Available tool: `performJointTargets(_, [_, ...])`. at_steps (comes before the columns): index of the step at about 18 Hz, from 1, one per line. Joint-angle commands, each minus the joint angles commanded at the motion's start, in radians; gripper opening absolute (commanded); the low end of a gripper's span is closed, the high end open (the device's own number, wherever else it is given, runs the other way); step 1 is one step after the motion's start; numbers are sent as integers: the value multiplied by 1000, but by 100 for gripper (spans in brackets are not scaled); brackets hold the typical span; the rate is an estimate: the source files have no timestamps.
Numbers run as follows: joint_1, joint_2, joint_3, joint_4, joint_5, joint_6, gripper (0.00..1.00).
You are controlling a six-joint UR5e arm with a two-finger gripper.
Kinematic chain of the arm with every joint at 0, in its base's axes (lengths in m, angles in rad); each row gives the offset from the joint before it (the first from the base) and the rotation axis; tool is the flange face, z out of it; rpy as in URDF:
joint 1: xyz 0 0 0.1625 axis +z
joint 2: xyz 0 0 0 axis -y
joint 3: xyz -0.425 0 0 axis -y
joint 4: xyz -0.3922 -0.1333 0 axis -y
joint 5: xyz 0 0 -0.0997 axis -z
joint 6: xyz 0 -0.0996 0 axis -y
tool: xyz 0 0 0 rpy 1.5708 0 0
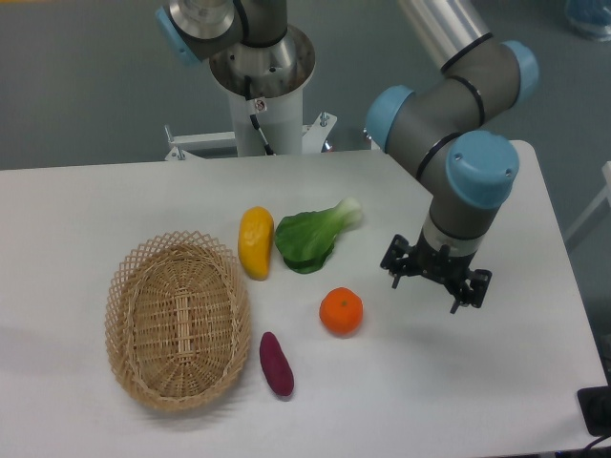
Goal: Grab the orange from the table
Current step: 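Move the open gripper over the orange, then lower the gripper around the orange and close it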
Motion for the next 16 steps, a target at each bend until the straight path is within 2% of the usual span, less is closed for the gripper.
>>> performJointTargets(2, [-17,0,-2,0,-35,-17,100])
performJointTargets(8, [-80,-5,-18,8,-32,-80,100])
performJointTargets(10, [-92,-9,-54,35,-26,-72,100])
performJointTargets(12, [-95,-2,-92,86,-23,-71,100])
performJointTargets(14, [-106,2,-132,100,-2,-68,100])
performJointTargets(16, [-120,-1,-149,100,65,-61,100])
